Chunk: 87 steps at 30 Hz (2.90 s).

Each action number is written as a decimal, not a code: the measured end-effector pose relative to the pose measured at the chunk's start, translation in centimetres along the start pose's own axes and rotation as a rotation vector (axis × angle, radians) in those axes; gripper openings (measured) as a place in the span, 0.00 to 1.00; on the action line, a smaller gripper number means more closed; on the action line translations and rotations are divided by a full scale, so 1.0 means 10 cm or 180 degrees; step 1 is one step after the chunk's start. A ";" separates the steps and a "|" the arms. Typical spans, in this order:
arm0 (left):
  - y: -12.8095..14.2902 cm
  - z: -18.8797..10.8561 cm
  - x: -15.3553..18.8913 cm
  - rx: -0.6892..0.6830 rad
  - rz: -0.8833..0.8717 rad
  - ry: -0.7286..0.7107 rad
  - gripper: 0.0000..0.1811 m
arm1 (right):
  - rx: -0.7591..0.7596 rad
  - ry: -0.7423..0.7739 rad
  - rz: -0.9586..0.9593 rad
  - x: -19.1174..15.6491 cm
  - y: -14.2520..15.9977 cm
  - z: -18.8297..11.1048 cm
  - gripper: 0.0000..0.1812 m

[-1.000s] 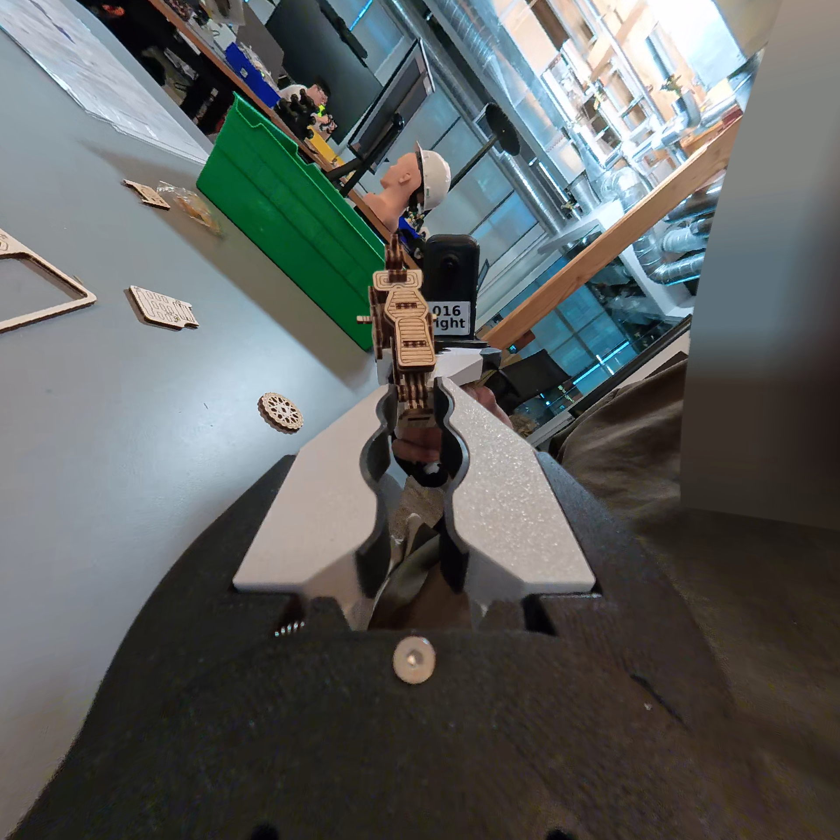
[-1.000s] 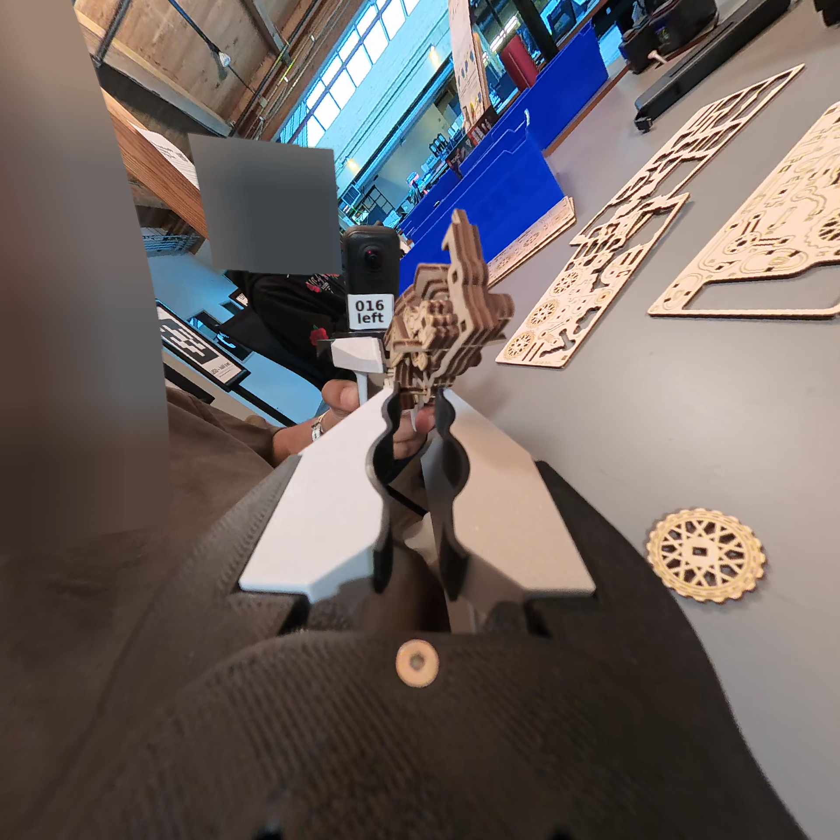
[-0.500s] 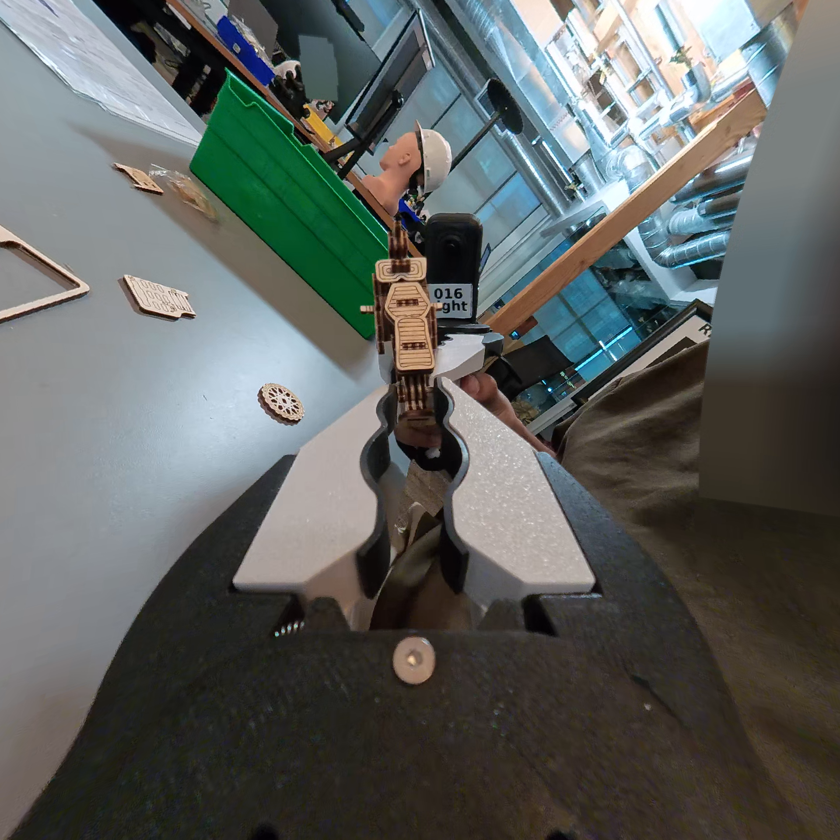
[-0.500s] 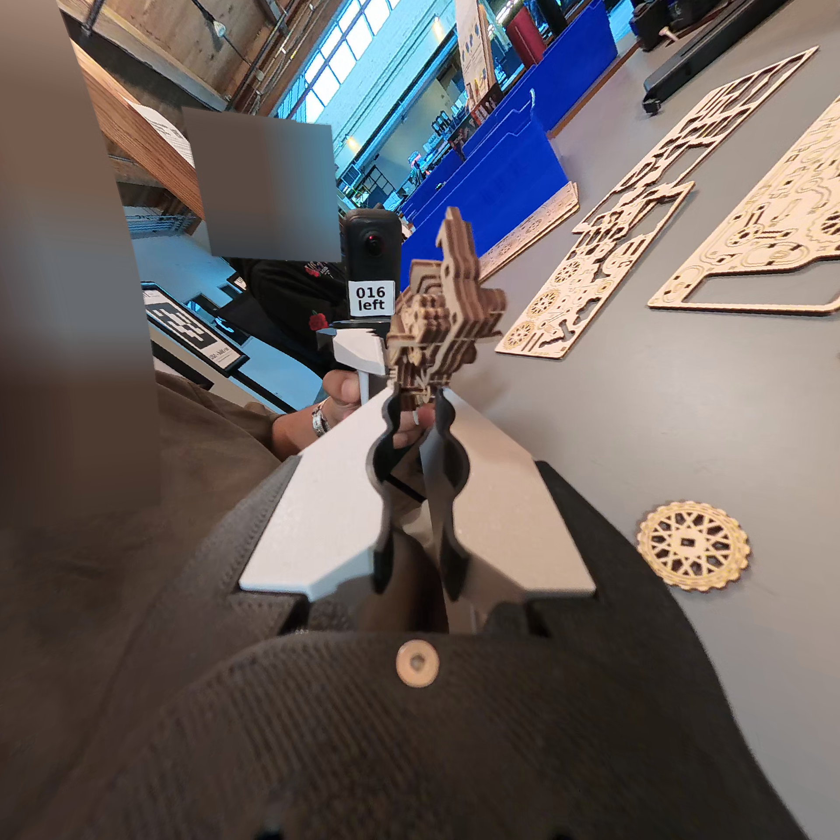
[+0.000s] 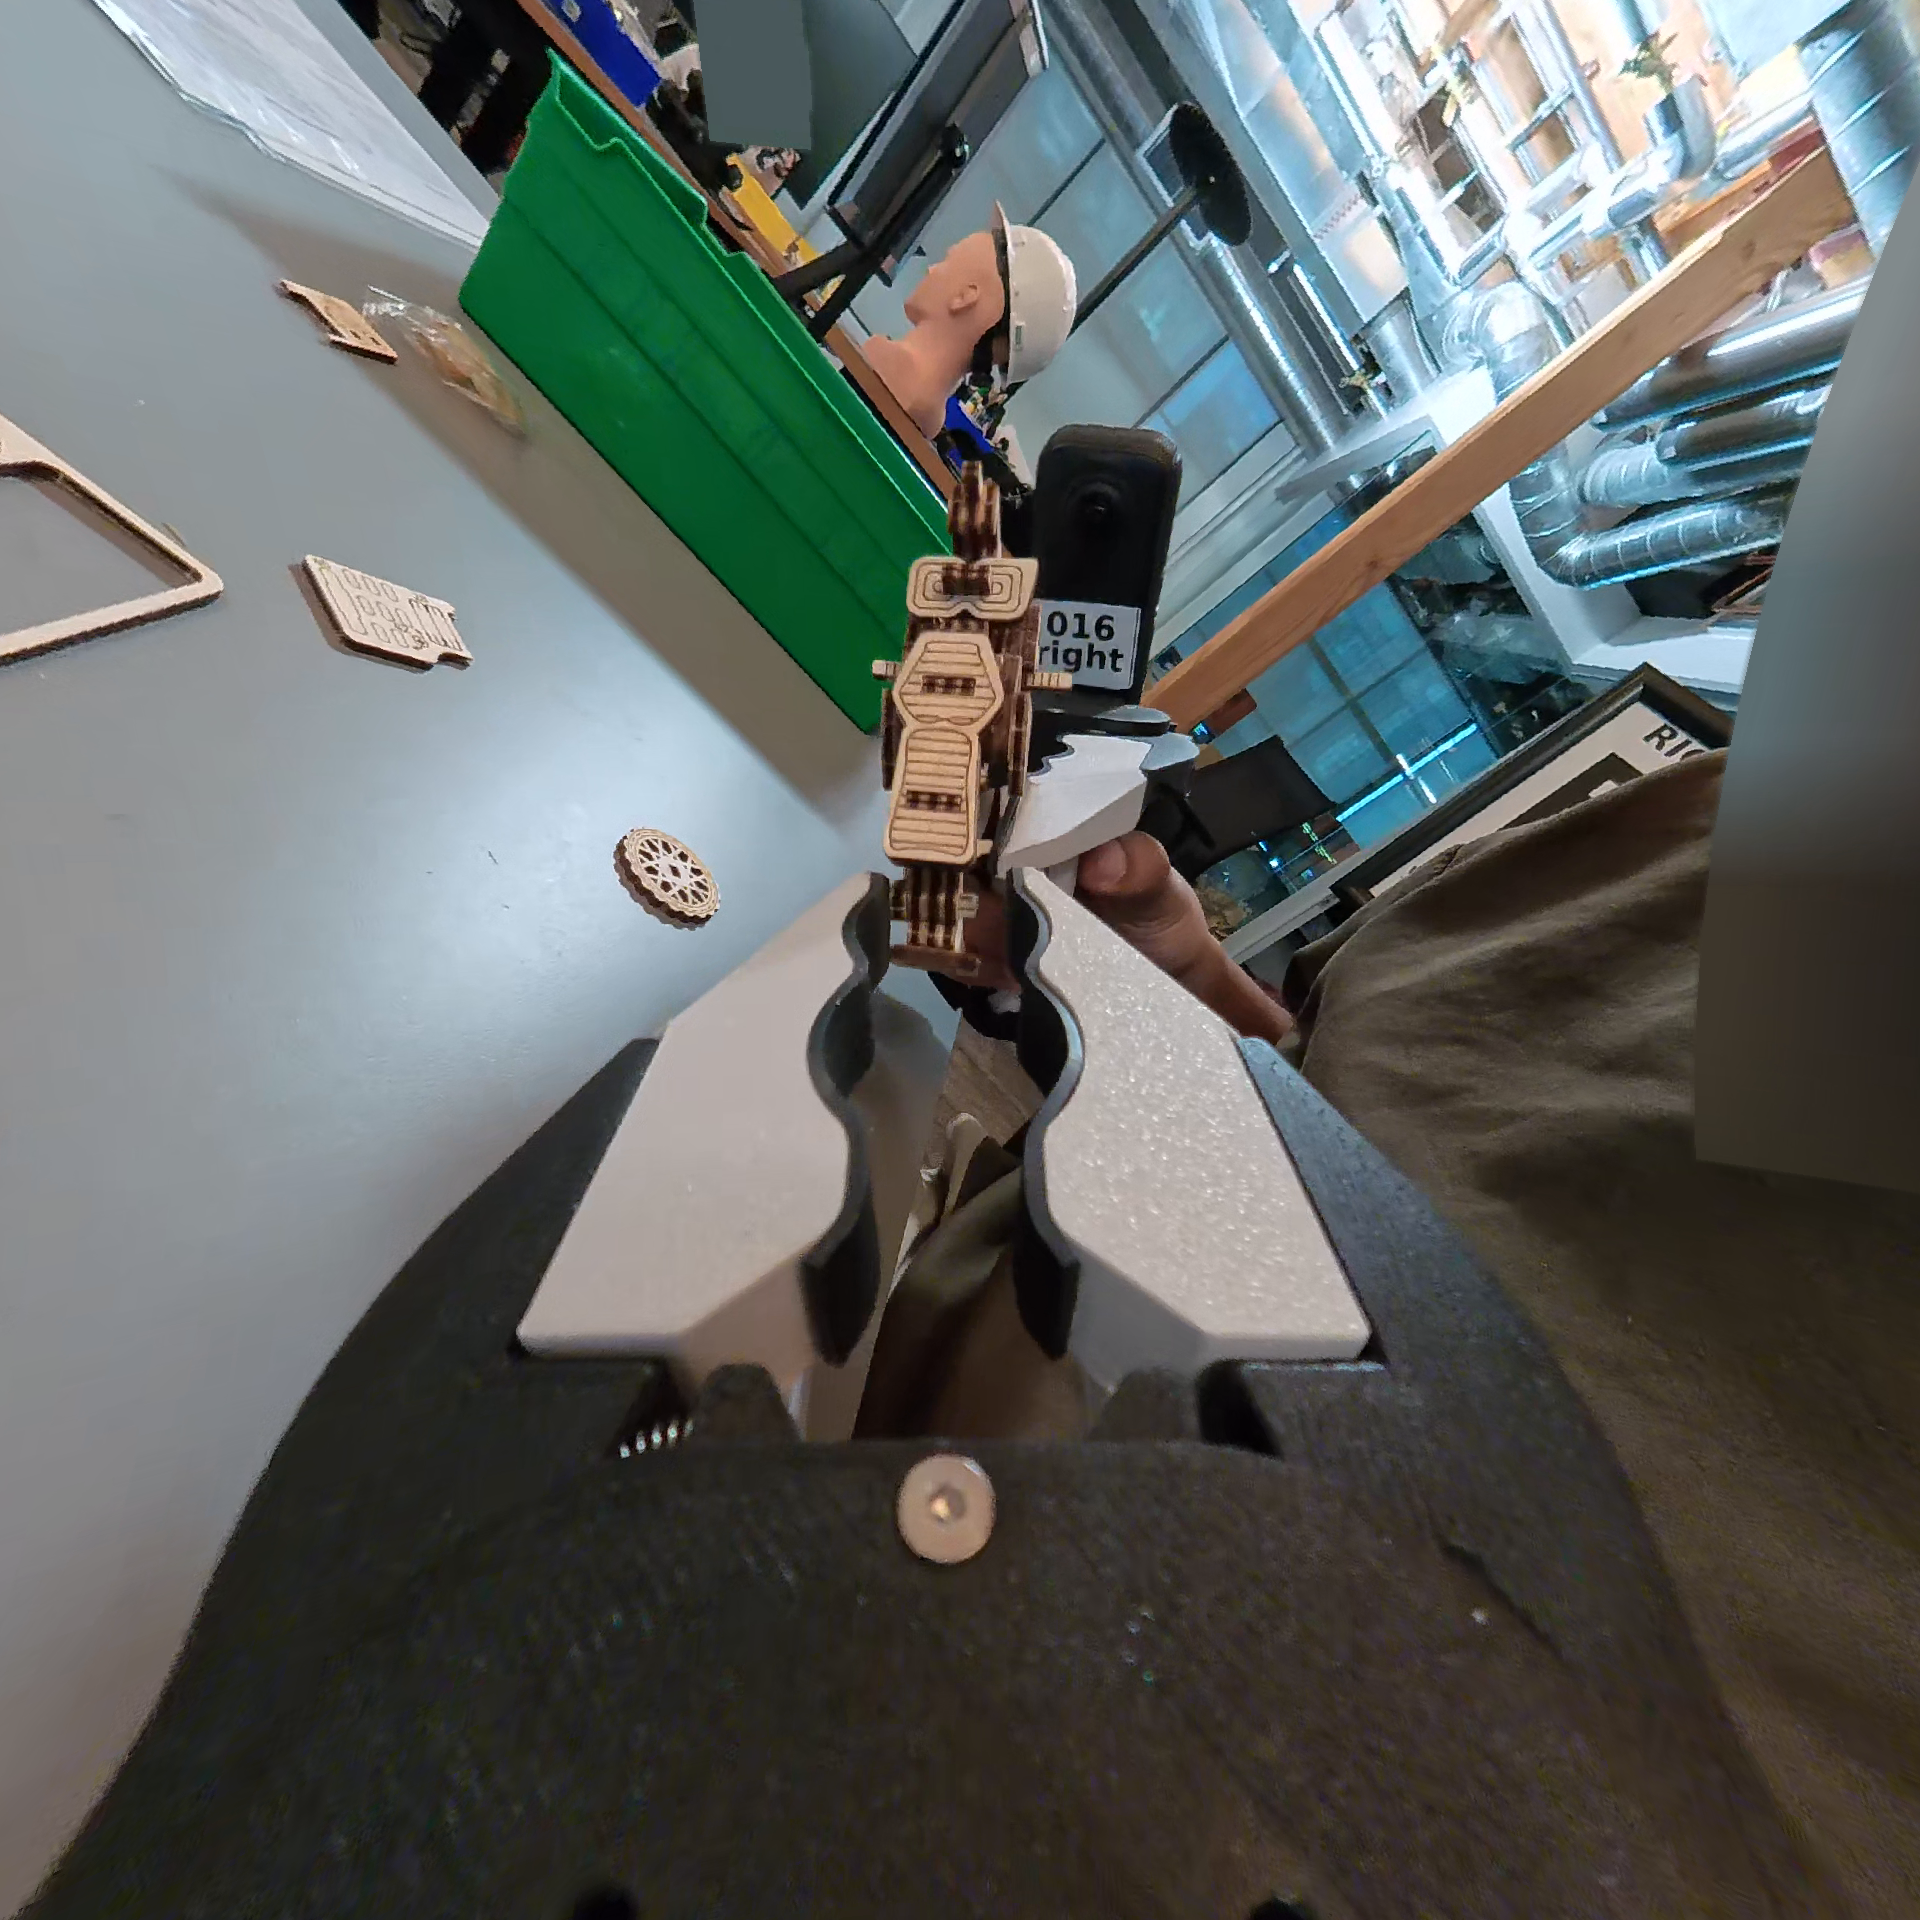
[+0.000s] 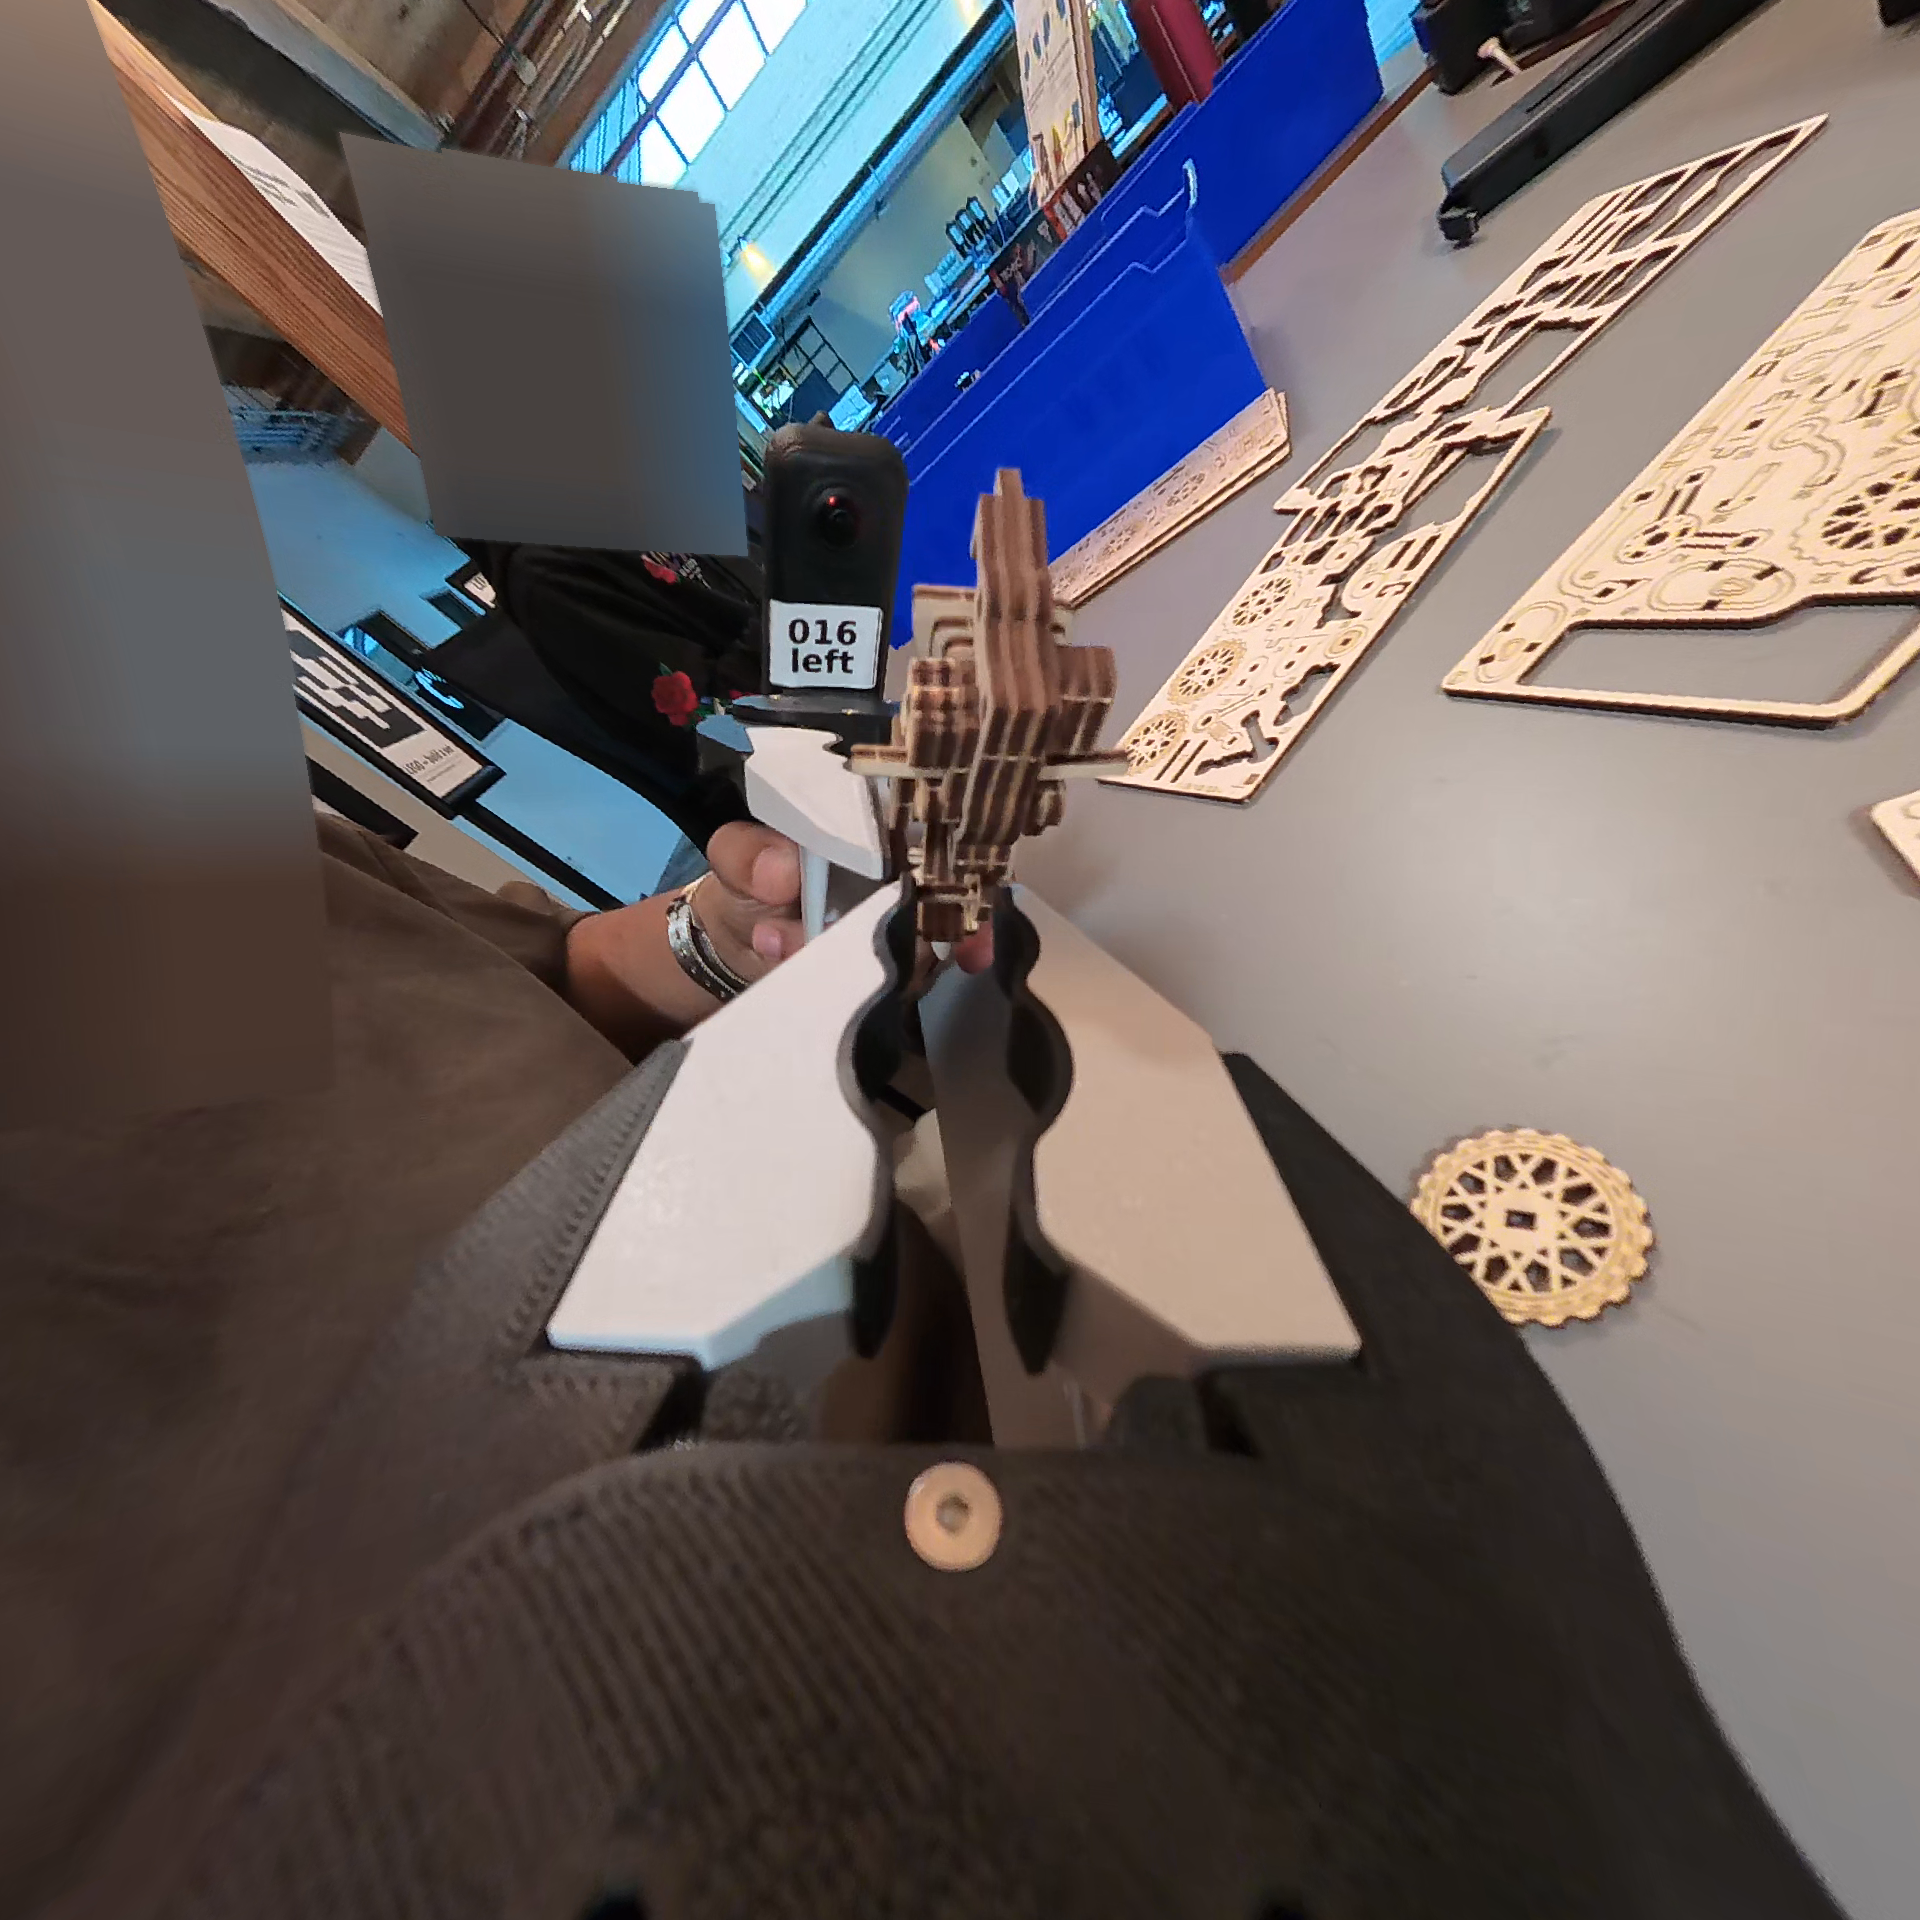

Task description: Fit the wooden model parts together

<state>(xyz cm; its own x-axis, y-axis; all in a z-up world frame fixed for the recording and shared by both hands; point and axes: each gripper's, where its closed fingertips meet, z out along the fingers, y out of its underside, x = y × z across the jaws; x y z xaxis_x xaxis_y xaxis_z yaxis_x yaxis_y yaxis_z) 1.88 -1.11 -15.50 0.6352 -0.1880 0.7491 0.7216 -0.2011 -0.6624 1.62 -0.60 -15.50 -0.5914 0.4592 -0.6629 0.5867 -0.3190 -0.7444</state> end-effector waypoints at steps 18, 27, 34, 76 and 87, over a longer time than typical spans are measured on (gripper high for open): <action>0.01 -0.02 -0.07 -0.0064 -0.0102 -0.0030 0.15 | -0.0158 0.0084 -0.0066 0.04 0.07 0.02 0.07; 0.04 -0.01 -0.08 -0.0120 -0.0160 -0.0004 0.12 | -0.0220 0.0083 -0.0069 0.05 0.11 0.04 0.07; 0.05 -0.01 -0.10 -0.0144 -0.0199 -0.0017 0.10 | -0.0236 0.0076 -0.0058 0.05 0.12 0.04 0.07; -0.01 0.00 -0.32 0.0109 0.0255 -0.0864 0.08 | -0.0055 0.0517 0.0140 0.28 0.07 0.05 0.03; -0.05 -0.01 -0.36 0.0192 0.0478 -0.1139 0.09 | -0.0064 0.0494 0.0222 0.28 0.10 0.05 0.05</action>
<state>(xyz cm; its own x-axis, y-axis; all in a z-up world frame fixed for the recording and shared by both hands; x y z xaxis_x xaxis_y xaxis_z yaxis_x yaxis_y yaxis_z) -0.79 -0.47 -17.87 0.7832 0.1383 0.6062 0.6214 -0.1382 -0.7712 0.23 -0.07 -18.19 -0.4572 0.5595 -0.6913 0.6352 -0.3386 -0.6941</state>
